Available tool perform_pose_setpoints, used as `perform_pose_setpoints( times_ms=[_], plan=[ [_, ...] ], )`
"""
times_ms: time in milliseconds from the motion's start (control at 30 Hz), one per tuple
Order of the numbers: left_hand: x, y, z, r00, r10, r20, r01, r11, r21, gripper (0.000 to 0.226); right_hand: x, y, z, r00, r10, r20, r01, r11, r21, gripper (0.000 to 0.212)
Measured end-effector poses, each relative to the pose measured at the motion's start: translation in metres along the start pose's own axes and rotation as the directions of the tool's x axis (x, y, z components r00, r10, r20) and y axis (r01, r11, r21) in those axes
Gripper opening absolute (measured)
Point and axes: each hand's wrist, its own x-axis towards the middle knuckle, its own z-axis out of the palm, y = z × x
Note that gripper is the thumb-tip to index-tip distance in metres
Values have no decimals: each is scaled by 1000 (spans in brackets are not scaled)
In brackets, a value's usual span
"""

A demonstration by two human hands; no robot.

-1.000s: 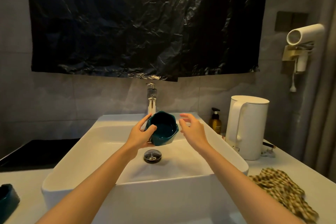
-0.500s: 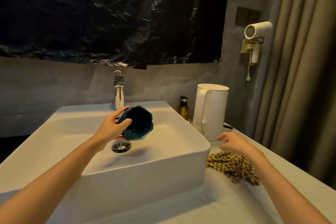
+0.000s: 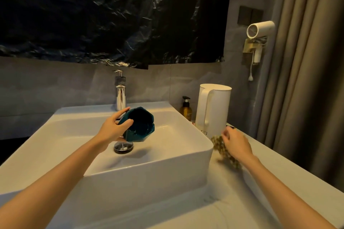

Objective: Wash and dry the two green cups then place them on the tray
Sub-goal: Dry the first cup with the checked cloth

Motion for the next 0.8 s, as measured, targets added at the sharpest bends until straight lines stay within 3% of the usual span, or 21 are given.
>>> perform_pose_setpoints(
  times_ms=[133, 233, 333, 467, 800],
  plan=[
    [1, 3, -3, 998, -5, -62, 1, 999, -54, 46, 15, -88, -43, 948, -194, -250, 263, 924, 277, 7],
    [2, 8, -6, 996, -16, -89, 8, 996, -92, 44, 21, -152, -53, 857, -390, -337, 491, 816, 305, 5],
    [6, 12, -11, 996, -26, -80, 18, 996, -91, 46, 17, -207, -37, 777, -535, -330, 624, 724, 294, 8],
    [15, 18, -22, 998, 1, -67, -4, 999, -44, 50, 15, -246, 13, 738, -637, -224, 675, 695, 246, 14],
    [41, 11, -38, 1000, 16, 7, -16, 1000, 6, 54, 28, -275, 70, 700, -650, -297, 714, 648, 265, 32]
  ],
)
